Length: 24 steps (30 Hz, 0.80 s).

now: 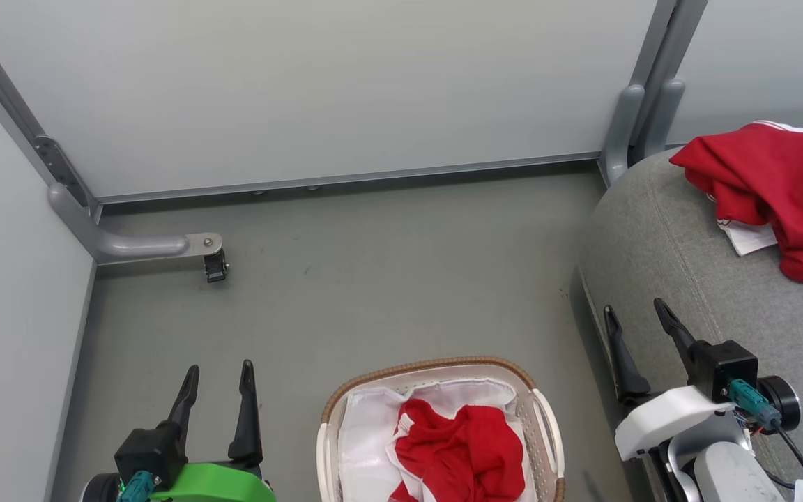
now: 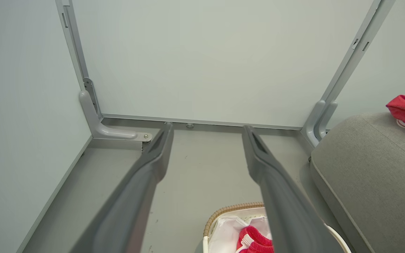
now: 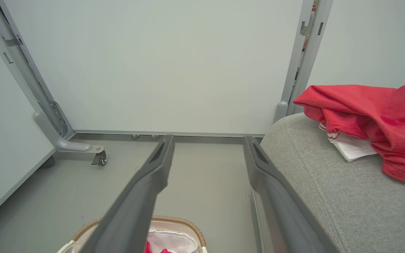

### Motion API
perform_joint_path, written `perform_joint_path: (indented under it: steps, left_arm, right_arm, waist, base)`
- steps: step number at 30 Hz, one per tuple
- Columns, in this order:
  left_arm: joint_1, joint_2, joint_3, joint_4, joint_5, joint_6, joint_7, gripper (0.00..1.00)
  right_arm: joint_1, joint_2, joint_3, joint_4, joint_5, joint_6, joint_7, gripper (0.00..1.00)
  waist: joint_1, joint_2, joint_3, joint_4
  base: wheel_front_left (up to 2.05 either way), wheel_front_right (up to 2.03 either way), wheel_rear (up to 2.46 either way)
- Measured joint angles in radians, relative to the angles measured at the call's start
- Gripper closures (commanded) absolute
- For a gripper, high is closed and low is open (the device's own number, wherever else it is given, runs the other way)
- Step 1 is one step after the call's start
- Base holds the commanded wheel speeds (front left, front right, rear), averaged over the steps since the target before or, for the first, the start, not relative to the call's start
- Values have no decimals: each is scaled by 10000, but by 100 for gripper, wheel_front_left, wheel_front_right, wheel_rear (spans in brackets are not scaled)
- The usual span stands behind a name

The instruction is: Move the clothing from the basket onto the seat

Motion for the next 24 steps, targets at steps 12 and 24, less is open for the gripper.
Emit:
perform_joint_path:
  steps: [12,24]
  left_arm:
    - [-3,0,-19,-21,12,-2,0,0]
    - [-646,0,-598,391,612,-274,0,0]
  right_arm:
    - [0,0,-6,-6,4,0,0,0]
    - [-234,2,-230,-291,-127,0,0,0]
  waist:
    - [0,0,80,13]
    - [0,0,606,-58]
  base:
    - [0,0,0]
    - [0,0,0]
